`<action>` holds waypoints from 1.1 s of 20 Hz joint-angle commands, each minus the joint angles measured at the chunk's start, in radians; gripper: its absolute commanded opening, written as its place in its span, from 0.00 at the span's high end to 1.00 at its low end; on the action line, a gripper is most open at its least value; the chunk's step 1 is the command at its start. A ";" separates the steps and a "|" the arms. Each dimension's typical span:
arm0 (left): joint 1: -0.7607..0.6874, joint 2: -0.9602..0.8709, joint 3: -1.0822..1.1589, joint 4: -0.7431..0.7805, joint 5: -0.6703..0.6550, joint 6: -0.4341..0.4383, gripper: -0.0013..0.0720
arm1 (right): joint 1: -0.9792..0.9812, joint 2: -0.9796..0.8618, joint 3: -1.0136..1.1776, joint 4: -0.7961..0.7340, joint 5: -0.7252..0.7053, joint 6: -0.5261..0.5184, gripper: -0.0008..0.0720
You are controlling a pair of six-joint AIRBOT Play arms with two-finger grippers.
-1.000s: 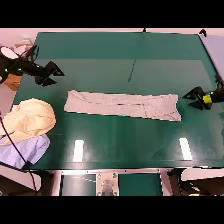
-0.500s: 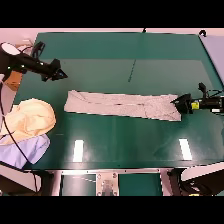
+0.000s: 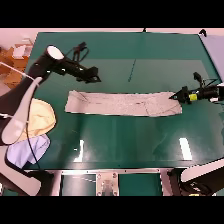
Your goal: Fold the shirts.
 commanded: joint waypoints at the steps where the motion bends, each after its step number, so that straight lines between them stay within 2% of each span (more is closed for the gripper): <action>1: -0.164 -0.075 0.000 -0.071 0.191 0.014 0.96 | 0.018 0.077 0.134 0.023 0.140 0.060 0.97; 5: -0.328 -0.219 0.013 -0.119 0.375 0.007 0.96 | 0.082 0.200 0.241 0.023 0.243 0.123 0.97; 10: -0.381 -0.404 0.151 -0.236 0.341 -0.021 0.96 | 0.191 0.283 0.361 0.022 0.266 0.180 0.97; 14: -0.383 -0.423 0.214 -0.280 0.319 -0.026 0.96 | 0.248 0.294 0.398 0.020 0.281 0.226 0.97; 16: -0.370 -0.423 0.275 -0.286 0.225 -0.041 0.96 | 0.273 0.294 0.397 0.018 0.280 0.236 0.97; 18: -0.320 -0.417 0.370 -0.279 0.033 -0.041 0.96 | 0.305 0.294 0.397 0.019 0.278 0.261 0.97; 20: -0.222 -0.372 0.419 -0.270 -0.166 -0.053 0.96 | 0.364 0.294 0.397 0.021 0.252 0.286 0.97; 22: -0.087 -0.288 0.419 -0.177 -0.333 -0.115 0.96 | 0.447 0.290 0.397 0.020 0.191 0.327 0.97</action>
